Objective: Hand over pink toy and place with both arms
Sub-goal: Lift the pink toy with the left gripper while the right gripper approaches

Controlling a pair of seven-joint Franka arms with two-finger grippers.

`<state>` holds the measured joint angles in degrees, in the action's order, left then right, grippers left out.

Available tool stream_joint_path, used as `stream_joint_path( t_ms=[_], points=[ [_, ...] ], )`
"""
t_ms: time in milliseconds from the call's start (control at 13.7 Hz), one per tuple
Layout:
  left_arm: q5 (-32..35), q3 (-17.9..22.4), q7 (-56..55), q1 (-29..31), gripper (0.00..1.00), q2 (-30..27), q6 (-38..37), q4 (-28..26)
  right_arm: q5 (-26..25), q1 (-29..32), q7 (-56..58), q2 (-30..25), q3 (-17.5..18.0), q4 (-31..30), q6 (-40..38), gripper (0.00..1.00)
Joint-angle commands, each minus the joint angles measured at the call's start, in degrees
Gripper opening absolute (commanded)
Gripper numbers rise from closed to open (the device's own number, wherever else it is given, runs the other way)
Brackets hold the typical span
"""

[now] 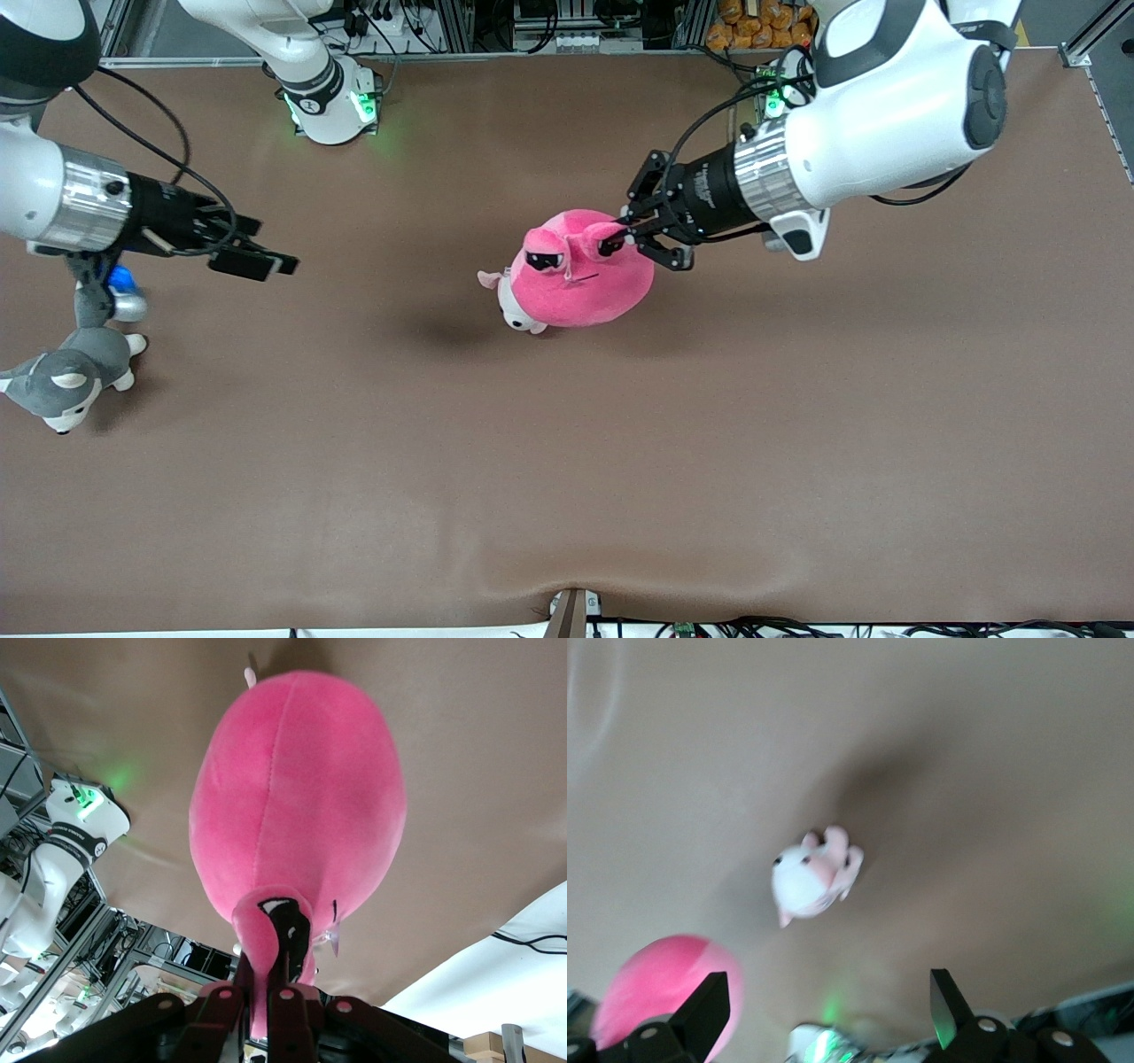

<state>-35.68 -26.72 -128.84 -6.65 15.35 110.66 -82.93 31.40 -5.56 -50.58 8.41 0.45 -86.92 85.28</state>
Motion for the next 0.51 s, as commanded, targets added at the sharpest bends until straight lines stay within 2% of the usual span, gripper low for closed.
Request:
stream_joint_path(
  t_ms=[0,220,439],
  points=[
    [0.08,0.27,-4.3,-3.01,0.0,1.18,2.88,2.07,4.37,-3.48,-9.15,0.56,-0.28,0.17,1.81,1.0],
    [0.34,0.44,-5.54,-7.58,0.0,1.35,3.42,2.25,4.55,-8.92,-20.66,0.82,-0.28,-0.8,6.46,1.0],
    [-0.27,0.09,-7.48,-8.21,0.0,2.14,5.18,2.68,4.64,-13.67,-32.8,1.52,-0.28,-0.8,13.84,1.0]
  ],
)
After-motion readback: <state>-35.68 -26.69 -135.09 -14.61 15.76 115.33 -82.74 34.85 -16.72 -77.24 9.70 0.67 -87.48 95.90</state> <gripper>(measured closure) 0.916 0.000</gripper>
